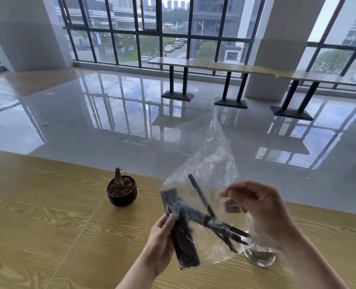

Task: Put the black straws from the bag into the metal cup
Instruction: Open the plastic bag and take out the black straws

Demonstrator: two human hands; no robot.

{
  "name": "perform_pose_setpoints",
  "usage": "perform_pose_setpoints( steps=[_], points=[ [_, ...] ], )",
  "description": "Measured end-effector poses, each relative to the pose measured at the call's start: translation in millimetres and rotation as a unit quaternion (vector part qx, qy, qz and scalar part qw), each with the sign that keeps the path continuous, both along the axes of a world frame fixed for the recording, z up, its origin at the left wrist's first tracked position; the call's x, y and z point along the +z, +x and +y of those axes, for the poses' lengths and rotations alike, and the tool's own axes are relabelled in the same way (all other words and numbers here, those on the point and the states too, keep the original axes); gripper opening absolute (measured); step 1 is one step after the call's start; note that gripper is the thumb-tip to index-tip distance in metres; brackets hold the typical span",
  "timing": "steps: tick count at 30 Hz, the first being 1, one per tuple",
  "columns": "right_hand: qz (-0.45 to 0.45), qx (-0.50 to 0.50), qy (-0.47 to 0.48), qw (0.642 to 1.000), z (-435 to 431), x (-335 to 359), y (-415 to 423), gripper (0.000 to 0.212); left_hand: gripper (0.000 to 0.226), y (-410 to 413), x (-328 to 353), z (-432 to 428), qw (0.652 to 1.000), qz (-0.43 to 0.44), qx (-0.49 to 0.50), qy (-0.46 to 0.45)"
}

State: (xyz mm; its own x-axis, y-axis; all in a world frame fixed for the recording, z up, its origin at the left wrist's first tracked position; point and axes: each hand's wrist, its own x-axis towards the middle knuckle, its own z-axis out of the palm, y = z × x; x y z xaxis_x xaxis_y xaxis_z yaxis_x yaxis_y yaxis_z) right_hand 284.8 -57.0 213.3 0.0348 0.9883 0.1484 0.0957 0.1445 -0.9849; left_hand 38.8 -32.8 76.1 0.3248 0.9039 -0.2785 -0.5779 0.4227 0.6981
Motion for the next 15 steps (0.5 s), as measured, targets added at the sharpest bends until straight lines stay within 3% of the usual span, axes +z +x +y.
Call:
perform_pose_setpoints(
  steps=[3, 5, 8, 10, 15],
  points=[
    [-0.075, -0.010, 0.027, 0.997, 8.9, 20.9, -3.2, 0.014, 0.076, 18.9, 4.4, -7.0, 0.998, -0.050, 0.004, -0.026],
    [-0.085, -0.018, 0.026, 0.996, 14.4, 29.6, -2.5, 0.013, 0.066, 26.1, 9.3, -6.8, 0.997, -0.068, 0.007, -0.026],
    [-0.092, 0.033, -0.042, 0.994, 12.1, 36.3, 6.0, 0.040, 0.048, 26.8, 14.0, -2.9, 0.998, -0.064, 0.013, -0.026],
    [-0.074, 0.050, -0.081, 0.993, 6.4, 35.0, 14.0, 0.046, 0.039, 21.5, 14.8, 4.3, 0.996, -0.064, 0.044, -0.033],
    [-0.143, 0.073, -0.115, 0.980, -4.8, 13.1, 11.1, 0.014, 0.032, 16.0, 19.7, 18.2, 0.989, -0.113, 0.088, -0.035]
  ],
)
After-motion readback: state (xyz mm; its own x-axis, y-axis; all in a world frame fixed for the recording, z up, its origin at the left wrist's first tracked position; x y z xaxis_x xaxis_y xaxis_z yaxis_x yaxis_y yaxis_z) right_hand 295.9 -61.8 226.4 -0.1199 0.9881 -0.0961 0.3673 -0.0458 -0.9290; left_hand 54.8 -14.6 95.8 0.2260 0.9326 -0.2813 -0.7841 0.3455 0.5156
